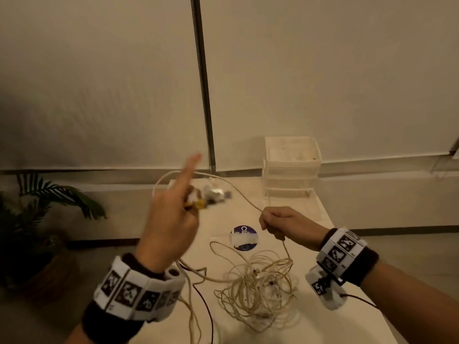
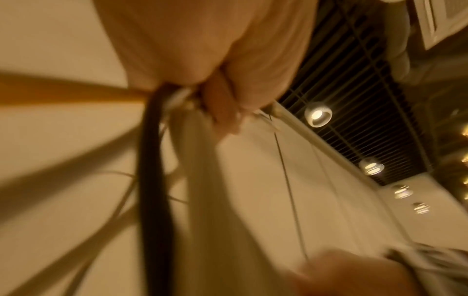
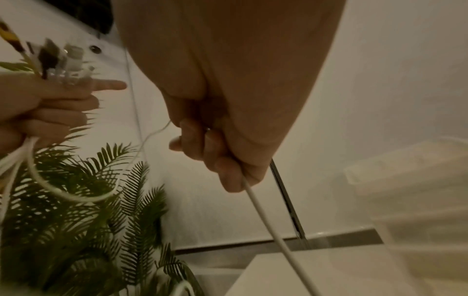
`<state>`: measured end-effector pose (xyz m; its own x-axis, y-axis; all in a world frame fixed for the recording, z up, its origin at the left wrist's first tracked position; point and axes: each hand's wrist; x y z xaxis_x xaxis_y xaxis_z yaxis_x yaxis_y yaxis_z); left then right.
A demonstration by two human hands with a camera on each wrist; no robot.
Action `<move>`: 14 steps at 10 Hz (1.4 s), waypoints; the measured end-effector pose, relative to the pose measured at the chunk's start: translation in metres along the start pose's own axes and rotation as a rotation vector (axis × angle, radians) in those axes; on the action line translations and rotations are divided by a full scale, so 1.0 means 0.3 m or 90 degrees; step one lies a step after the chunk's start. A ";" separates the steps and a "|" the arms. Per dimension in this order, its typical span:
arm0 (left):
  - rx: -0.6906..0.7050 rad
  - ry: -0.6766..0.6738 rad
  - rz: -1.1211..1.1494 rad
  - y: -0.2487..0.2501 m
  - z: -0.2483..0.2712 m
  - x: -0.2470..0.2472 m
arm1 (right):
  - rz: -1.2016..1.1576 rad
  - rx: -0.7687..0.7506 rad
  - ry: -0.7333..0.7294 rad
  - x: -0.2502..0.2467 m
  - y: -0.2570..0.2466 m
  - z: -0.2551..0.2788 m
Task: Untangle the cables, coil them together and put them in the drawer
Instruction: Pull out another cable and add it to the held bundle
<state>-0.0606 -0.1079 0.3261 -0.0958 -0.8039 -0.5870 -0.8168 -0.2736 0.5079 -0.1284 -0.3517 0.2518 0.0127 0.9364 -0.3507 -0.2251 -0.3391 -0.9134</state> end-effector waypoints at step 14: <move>-0.104 0.352 0.160 0.011 -0.039 -0.154 | 0.436 -0.065 0.119 -0.021 0.115 -0.306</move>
<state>-0.0523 -0.0777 0.3624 0.0694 -0.9965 -0.0465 -0.7061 -0.0820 0.7033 -0.0468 -0.3775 0.2036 0.0701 0.4823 -0.8732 -0.1501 -0.8603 -0.4873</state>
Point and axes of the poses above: each hand's wrist, its own z-axis away from the middle knuckle, its own x-axis out of the palm, y = z × x, and after that the axes turned 7 degrees about x, right-handed
